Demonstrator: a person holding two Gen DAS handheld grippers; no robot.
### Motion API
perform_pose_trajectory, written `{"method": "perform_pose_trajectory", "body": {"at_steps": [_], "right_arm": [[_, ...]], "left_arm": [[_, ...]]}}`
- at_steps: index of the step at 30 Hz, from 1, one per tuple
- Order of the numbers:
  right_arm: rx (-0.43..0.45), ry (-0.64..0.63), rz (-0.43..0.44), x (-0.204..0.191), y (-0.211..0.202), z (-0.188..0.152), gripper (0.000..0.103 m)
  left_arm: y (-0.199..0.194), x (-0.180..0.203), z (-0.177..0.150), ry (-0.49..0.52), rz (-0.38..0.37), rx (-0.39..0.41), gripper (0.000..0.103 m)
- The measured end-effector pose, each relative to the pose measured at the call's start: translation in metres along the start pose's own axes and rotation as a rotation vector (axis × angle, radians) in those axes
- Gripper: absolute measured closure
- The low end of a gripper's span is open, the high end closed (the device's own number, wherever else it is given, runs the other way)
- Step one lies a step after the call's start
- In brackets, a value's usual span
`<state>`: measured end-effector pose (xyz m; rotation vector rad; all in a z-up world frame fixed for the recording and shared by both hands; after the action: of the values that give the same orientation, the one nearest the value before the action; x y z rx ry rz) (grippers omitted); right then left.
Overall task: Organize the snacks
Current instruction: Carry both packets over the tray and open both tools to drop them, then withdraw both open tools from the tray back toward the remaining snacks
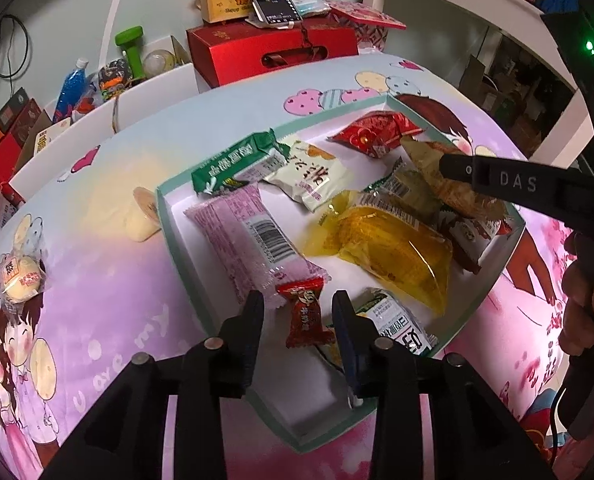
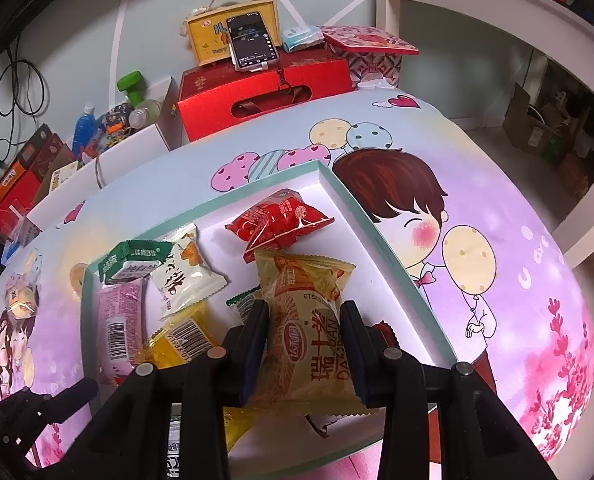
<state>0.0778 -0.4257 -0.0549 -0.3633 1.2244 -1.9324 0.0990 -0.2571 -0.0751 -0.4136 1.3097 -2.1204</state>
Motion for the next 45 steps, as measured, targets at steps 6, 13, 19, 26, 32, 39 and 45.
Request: {"method": "perform_pose_trajectory", "body": {"at_steps": [6, 13, 19, 26, 32, 39, 45], "right_arm": [[-0.018, 0.002, -0.005, 0.001, 0.005, -0.002, 0.038], [-0.031, -0.012, -0.003, -0.002, 0.011, -0.006, 0.022], [-0.031, -0.027, 0.001, -0.006, 0.012, -0.007, 0.017], [-0.027, -0.038, 0.002, -0.008, 0.012, -0.007, 0.014], [-0.026, -0.052, -0.002, -0.009, 0.013, -0.008, 0.006], [-0.016, -0.064, -0.001, -0.012, 0.012, -0.008, 0.000], [-0.017, -0.075, -0.003, -0.016, 0.012, -0.009, 0.000]], "left_arm": [[-0.005, -0.025, 0.002, -0.087, 0.059, 0.036, 0.024], [-0.001, -0.061, -0.009, -0.242, 0.093, 0.045, 0.013], [0.001, -0.074, -0.013, -0.290, 0.121, 0.059, 0.012], [0.001, -0.081, -0.016, -0.321, 0.131, 0.063, 0.009], [0.000, -0.085, -0.017, -0.335, 0.143, 0.067, 0.009], [-0.002, -0.089, -0.018, -0.343, 0.152, 0.070, 0.009], [-0.004, -0.090, -0.018, -0.346, 0.149, 0.074, 0.009]]}}
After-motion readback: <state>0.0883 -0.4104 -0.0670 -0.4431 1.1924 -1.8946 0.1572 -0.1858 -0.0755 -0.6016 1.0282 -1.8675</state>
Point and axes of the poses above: each gripper's, at about its wrist camera, not at the fingertips, and y roughly the way its jaws point, x to its right, z to its top, the point moved 10 cm from there along y, roughly the way its jaws point, and after that the axes turned 12 degrees about y, right-handed, at the moved point
